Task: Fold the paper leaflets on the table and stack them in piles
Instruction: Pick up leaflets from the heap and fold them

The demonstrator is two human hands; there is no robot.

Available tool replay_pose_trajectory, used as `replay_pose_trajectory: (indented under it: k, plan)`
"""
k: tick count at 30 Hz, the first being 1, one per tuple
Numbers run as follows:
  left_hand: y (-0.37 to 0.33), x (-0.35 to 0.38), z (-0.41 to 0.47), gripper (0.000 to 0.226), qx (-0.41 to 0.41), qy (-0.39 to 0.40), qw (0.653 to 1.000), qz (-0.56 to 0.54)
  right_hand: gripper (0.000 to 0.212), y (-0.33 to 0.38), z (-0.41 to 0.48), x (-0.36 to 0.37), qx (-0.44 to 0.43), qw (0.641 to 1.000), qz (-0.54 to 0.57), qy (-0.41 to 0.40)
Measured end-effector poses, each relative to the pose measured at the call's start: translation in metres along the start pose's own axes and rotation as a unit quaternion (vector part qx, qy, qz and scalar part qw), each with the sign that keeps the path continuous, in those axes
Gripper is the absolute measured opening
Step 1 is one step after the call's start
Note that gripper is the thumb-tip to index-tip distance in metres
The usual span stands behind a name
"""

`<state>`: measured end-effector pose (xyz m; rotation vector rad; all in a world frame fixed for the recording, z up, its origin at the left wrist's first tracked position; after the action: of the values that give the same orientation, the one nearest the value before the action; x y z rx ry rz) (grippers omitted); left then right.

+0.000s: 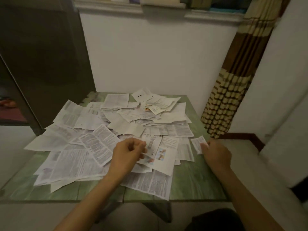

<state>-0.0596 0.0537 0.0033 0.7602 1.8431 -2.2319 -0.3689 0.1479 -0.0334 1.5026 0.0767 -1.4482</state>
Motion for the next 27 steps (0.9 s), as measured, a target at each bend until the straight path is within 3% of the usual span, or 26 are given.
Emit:
replay_pose_trajectory:
  k: [2, 7, 11, 14, 18, 23, 27]
  plan:
    - [0.003, 0.0, -0.001, 0.012, 0.002, 0.003, 1.0, -0.004, 0.03, 0.004, -0.001, -0.002, -0.017, 0.998, -0.062, -0.025]
    - [0.003, -0.03, 0.0, 0.018, 0.039, -0.068, 0.995, 0.063, 0.037, 0.002, -0.001, -0.003, -0.017, 0.998, -0.031, -0.044]
    - [0.009, -0.072, 0.004, 0.016, 0.078, -0.175, 0.967, 0.168, 0.036, -0.004, 0.004, -0.005, 0.012, 0.993, 0.109, -0.04]
    - [0.035, -0.091, 0.017, 0.029, 0.039, -0.212, 0.932, 0.293, 0.03, -0.004, 0.009, -0.01, 0.028, 0.975, 0.218, -0.045]
    - [0.081, -0.09, 0.032, 0.073, -0.082, -0.141, 0.923, 0.349, 0.025, 0.008, 0.008, -0.017, 0.02, 0.96, 0.275, -0.047]
    - [0.078, -0.062, 0.033, 0.111, -0.024, -0.039, 0.906, 0.421, 0.026, 0.021, 0.003, -0.023, -0.013, 0.964, 0.258, -0.061]
    - [0.08, -0.049, 0.03, 0.119, -0.016, 0.03, 0.908, 0.418, 0.038, 0.028, 0.0, -0.012, -0.034, 0.976, 0.216, -0.007]
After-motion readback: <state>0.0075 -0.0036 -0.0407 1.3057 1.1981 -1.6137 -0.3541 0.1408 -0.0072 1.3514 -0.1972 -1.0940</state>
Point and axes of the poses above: each hand's wrist, its own z-axis towards the middle knuckle, its own x-axis out of the palm, y = z × x, the point moved 10 cm from there along z, towards the middle knuckle, and after that the axes turned 14 degrees about z, right-handed, at the moved point
